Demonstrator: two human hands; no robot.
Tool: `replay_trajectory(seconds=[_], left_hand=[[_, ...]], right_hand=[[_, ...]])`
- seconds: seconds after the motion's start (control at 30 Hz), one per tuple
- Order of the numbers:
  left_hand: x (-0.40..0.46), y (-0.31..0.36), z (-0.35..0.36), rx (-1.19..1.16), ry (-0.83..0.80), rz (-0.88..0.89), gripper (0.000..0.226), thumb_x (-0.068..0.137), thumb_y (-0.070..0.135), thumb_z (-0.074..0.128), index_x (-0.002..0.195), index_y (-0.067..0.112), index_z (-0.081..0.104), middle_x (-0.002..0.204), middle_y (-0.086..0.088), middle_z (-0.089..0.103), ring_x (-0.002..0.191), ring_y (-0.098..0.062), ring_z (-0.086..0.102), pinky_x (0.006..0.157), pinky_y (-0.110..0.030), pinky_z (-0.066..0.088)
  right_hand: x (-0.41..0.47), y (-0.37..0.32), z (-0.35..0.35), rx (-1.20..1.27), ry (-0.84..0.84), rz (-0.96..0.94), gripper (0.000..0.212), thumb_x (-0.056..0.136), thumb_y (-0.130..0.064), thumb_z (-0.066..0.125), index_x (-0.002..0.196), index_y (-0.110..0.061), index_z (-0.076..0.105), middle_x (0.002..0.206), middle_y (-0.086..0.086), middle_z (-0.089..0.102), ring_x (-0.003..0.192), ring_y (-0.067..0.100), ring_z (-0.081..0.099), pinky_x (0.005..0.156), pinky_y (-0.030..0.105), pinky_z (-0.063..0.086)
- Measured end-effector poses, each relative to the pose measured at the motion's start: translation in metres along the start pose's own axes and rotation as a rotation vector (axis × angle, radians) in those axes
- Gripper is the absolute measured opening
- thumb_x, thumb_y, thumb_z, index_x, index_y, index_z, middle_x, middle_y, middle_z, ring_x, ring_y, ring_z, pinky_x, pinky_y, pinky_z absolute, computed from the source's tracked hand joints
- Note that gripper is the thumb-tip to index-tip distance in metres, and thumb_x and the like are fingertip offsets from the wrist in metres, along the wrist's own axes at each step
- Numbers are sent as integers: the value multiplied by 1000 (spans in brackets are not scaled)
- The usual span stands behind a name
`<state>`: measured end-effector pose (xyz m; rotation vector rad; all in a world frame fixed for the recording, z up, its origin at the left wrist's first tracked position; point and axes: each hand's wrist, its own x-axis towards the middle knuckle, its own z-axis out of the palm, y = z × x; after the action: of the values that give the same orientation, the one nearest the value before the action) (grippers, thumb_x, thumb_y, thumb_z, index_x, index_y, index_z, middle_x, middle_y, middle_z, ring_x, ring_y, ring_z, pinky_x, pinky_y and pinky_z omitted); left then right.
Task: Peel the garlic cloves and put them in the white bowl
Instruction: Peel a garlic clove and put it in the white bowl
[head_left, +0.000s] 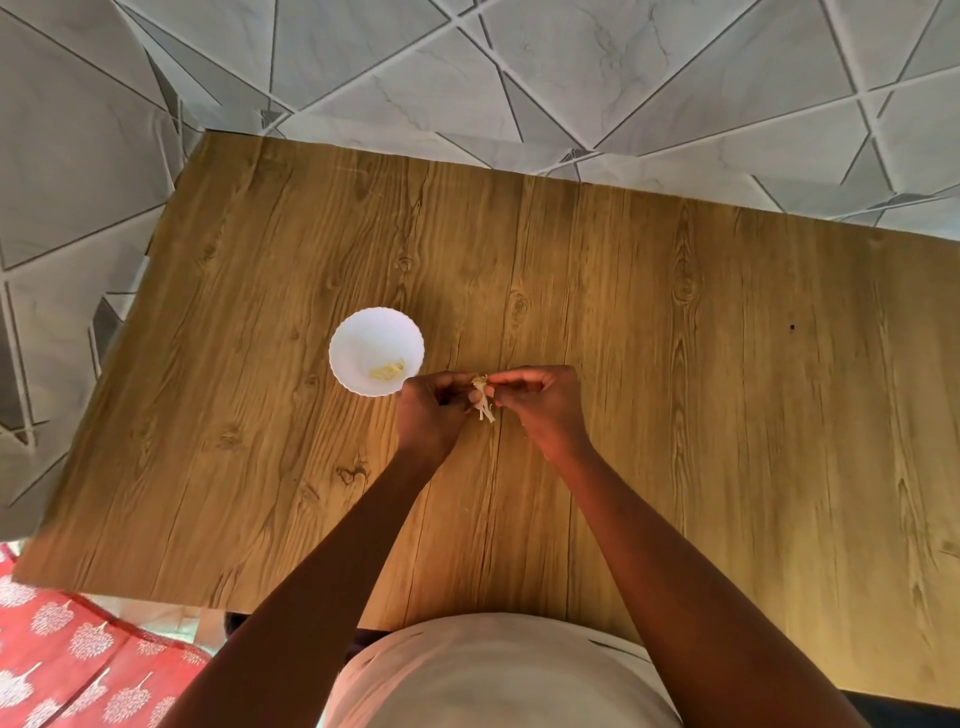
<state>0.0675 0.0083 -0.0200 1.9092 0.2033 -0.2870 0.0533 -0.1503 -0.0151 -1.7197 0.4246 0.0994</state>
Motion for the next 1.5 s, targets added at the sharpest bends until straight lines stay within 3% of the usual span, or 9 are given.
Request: replay_trajectory(seconds=[0.23, 0.37, 0.53, 0.9, 1.07, 1.17, 1.3, 1.4, 1.5], left_hand=[[-1, 2, 0, 44, 2, 29, 24, 83, 9, 82, 105, 15, 80, 92, 6, 79, 85, -5, 74, 82, -32, 63], [-2, 4, -1, 22, -2, 33, 24, 82, 11, 84, 106, 11, 80, 90, 4, 79, 82, -6, 75, 77, -27, 63], [-3, 5, 1, 38, 28, 41, 24, 81, 15, 86, 104, 13, 80, 88, 6, 79, 78, -6, 75, 73, -26, 63], [-8, 5, 4, 86, 48, 97, 25, 82, 14, 85, 106, 11, 80, 89, 6, 78, 77, 0, 73, 71, -15, 57], [-12, 6, 7, 80, 114, 107, 25, 84, 16, 84, 107, 9, 79, 88, 4, 78, 77, 2, 71, 69, -9, 54], [-12, 4, 5, 84, 122, 103, 26, 85, 15, 83, 109, 9, 79, 91, 6, 77, 79, 5, 69, 70, -7, 52], [-17, 3, 8, 163, 166, 183, 25, 87, 13, 81, 112, 11, 77, 98, 4, 77, 83, 6, 68, 77, -7, 53], [-27, -1, 11, 190, 246, 252, 24, 87, 8, 79, 111, 9, 75, 98, 1, 75, 82, -5, 70, 77, -15, 57], [-42, -6, 14, 248, 295, 276, 25, 87, 3, 77, 112, 7, 74, 105, -4, 69, 84, -9, 66, 75, -14, 54]], right_hand=[[-4, -6, 4, -34, 39, -25, 22, 74, -7, 87, 95, -5, 80, 81, 3, 78, 72, 15, 76, 70, 31, 62], [-4, -7, 8, -66, 76, 6, 19, 78, -6, 85, 96, -7, 79, 81, 1, 78, 71, 13, 76, 70, 33, 64], [-4, -11, 12, -153, 117, -33, 17, 77, -7, 86, 92, -7, 79, 76, 0, 76, 65, 7, 73, 62, 25, 61], [-7, -12, 6, -364, 31, -247, 18, 80, -7, 82, 97, -9, 79, 81, -6, 74, 72, 0, 69, 67, 11, 54], [-4, -2, -8, -508, 5, -362, 22, 78, -7, 83, 99, -9, 78, 86, -1, 75, 75, 4, 69, 73, 23, 60], [-3, 2, -25, -415, 29, -261, 22, 79, -6, 82, 101, -12, 79, 91, -3, 77, 81, 2, 72, 80, 26, 61], [-7, 1, -36, -226, -81, -136, 18, 83, -3, 78, 98, -12, 80, 91, -3, 78, 85, 9, 75, 82, 30, 61], [-15, 2, -37, -127, -112, -118, 17, 84, 0, 77, 98, -9, 80, 89, -2, 78, 82, 6, 73, 75, 22, 56], [-24, 6, -36, -65, -108, -93, 16, 85, 0, 76, 98, -9, 80, 90, -2, 78, 83, 5, 71, 74, 18, 53]])
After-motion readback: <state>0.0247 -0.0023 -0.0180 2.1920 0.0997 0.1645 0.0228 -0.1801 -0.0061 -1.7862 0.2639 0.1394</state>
